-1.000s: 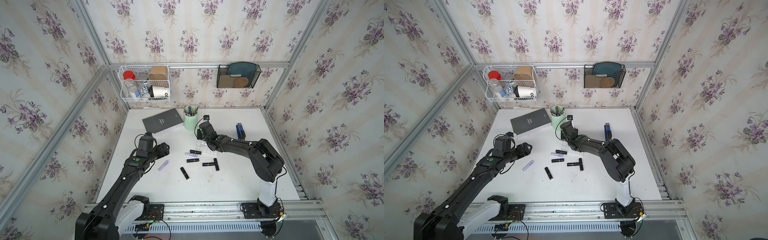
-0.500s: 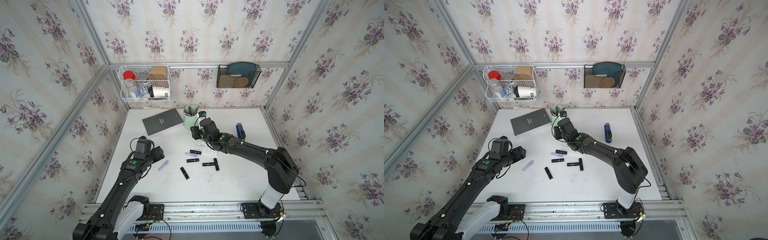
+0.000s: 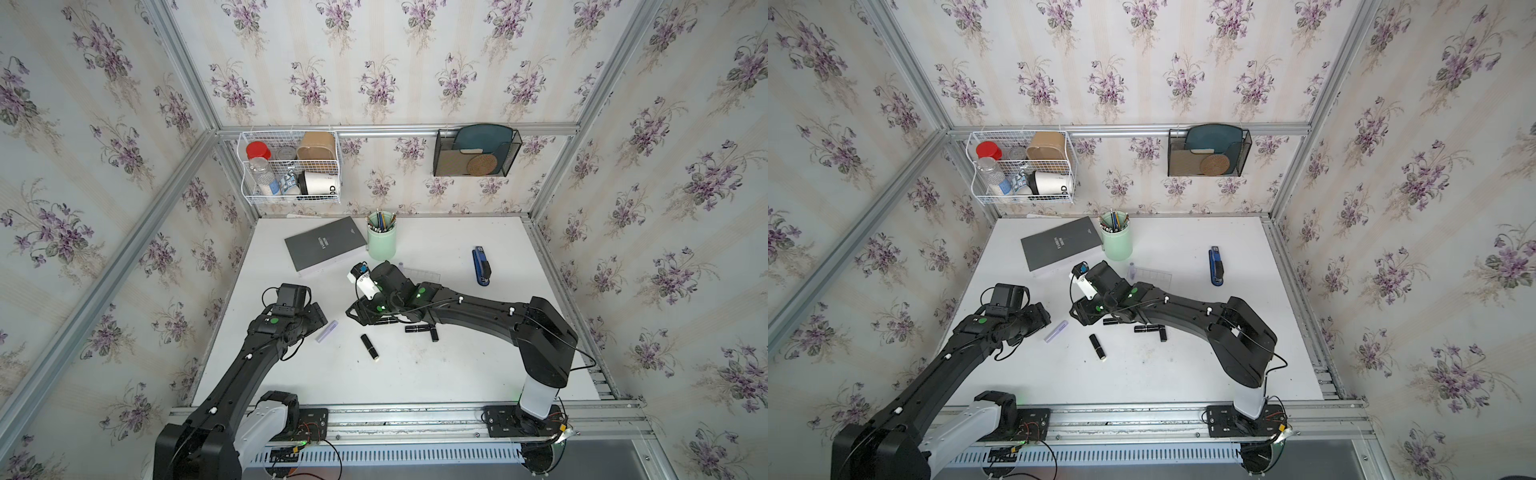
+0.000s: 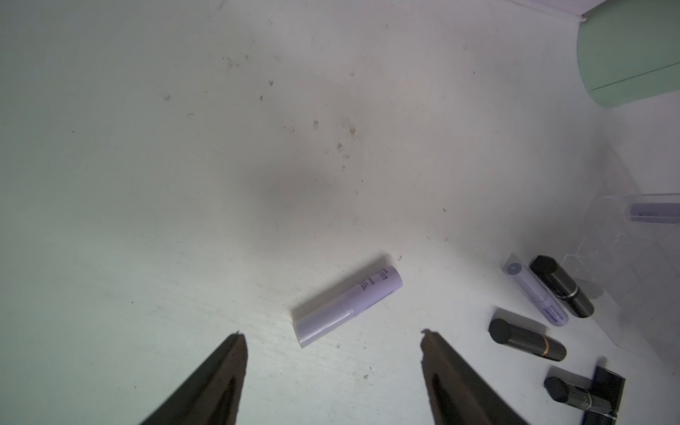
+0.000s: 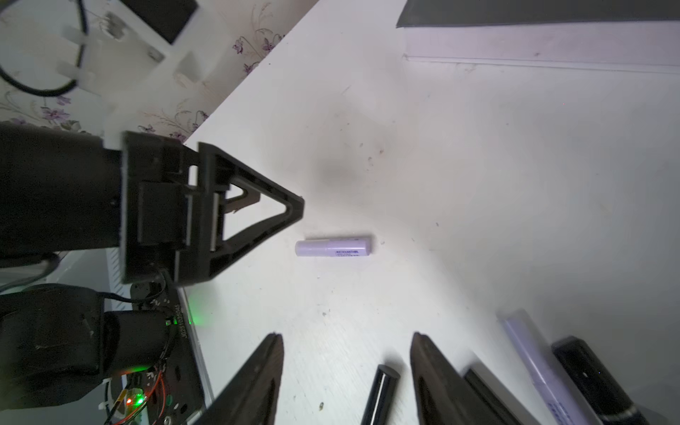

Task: Arrange the lipsticks in the organizer
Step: Pick up the lipstick at the center of the board.

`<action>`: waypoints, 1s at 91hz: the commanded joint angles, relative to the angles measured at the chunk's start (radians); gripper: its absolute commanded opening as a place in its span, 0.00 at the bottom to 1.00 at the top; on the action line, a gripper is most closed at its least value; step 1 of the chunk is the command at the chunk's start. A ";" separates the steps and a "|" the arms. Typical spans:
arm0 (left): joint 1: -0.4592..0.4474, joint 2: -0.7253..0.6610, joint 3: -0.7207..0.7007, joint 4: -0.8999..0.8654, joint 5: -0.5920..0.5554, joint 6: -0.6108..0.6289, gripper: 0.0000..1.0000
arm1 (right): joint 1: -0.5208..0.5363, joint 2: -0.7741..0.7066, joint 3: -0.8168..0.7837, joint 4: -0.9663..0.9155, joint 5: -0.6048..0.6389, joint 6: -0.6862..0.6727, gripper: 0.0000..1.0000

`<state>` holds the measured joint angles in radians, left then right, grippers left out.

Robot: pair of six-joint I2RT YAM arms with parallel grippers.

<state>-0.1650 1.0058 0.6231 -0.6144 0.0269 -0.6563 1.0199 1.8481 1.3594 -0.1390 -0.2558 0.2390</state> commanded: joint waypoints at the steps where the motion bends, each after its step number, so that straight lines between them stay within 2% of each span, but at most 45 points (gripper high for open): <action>1: 0.014 -0.037 -0.031 -0.027 -0.030 -0.083 0.78 | 0.026 0.101 0.082 -0.049 -0.064 -0.107 0.61; 8: 0.068 -0.113 -0.016 -0.047 -0.092 -0.089 0.78 | 0.028 0.195 0.161 -0.075 -0.095 -0.154 0.61; 20: 0.179 -0.172 0.105 -0.143 -0.174 -0.034 0.78 | 0.026 0.300 0.283 -0.072 -0.141 -0.160 0.61; 36: 0.257 -0.180 0.119 -0.133 -0.127 0.013 0.78 | 0.025 0.452 0.480 -0.148 -0.136 -0.185 0.66; 44: 0.273 -0.188 0.098 -0.116 -0.094 0.008 0.78 | 0.027 0.523 0.561 -0.219 -0.142 -0.207 0.67; 59: 0.276 -0.199 0.087 -0.097 -0.065 -0.001 0.77 | 0.026 0.563 0.600 -0.249 -0.168 -0.187 0.69; 91: 0.276 -0.222 0.086 -0.102 -0.061 0.009 0.76 | 0.054 0.588 0.577 -0.256 -0.203 -0.188 0.71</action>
<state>0.1104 0.7944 0.7063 -0.7189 -0.0334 -0.6632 1.0733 2.4447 1.9568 -0.3794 -0.4469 0.0525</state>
